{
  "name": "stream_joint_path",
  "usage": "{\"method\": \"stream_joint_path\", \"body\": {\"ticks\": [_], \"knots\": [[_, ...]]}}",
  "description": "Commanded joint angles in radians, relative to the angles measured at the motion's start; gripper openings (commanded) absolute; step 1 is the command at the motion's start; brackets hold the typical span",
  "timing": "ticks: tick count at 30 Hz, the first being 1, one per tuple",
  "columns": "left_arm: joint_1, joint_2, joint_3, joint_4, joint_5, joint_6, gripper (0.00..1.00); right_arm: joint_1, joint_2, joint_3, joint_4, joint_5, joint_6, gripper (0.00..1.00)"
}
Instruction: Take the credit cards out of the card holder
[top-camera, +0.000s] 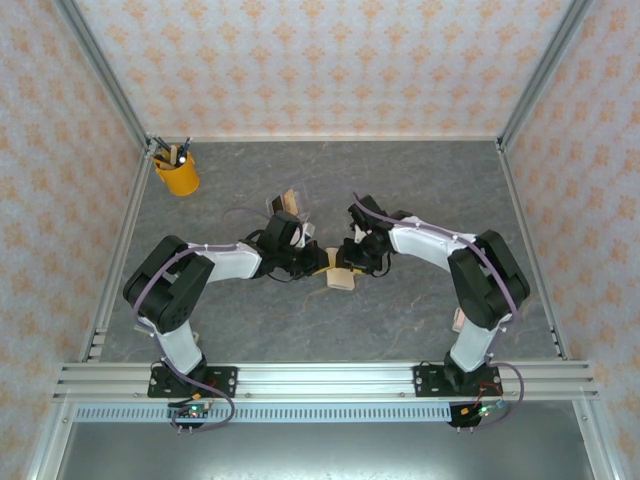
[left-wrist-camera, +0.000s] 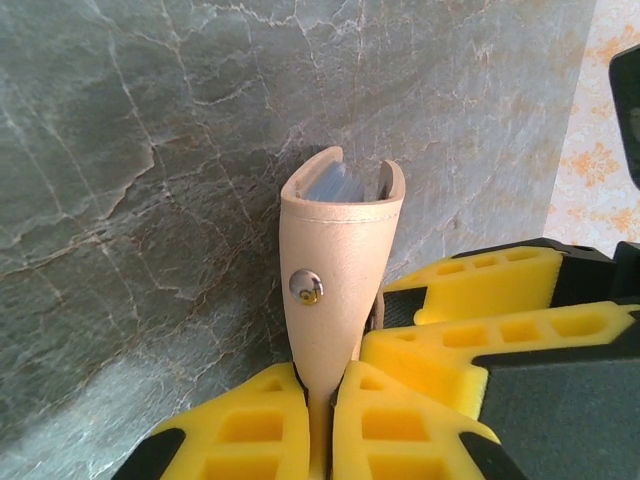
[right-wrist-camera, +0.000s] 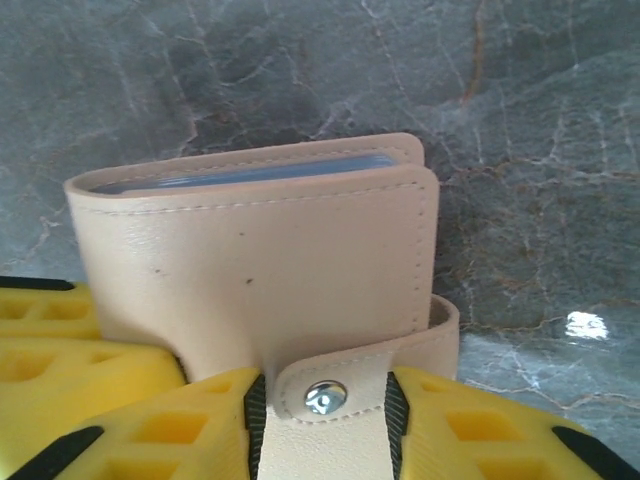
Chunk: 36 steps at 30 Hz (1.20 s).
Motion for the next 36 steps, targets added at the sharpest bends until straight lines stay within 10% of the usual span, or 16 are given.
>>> {"method": "stream_joint_path", "body": {"ticks": [1,13,20,25,36], "knots": [[-0.006,-0.032,0.018,-0.013,0.005,0.024,0.0,0.004,0.016,0.011,-0.044,0.051,-0.008,0.37],[-0.006,-0.045,0.024,-0.123,-0.094,0.035,0.0,0.004,-0.05,-0.047,-0.099,0.324,0.028,0.09],[-0.008,-0.039,0.034,-0.161,-0.114,0.038,0.0,0.004,-0.072,-0.063,-0.086,0.356,0.046,0.14],[-0.008,-0.062,0.07,-0.243,-0.157,0.066,0.42,0.004,-0.051,-0.046,-0.056,0.298,0.041,0.24],[-0.004,-0.198,0.093,-0.38,-0.437,0.128,0.88,0.004,-0.007,-0.026,0.009,0.187,0.035,0.26]]}}
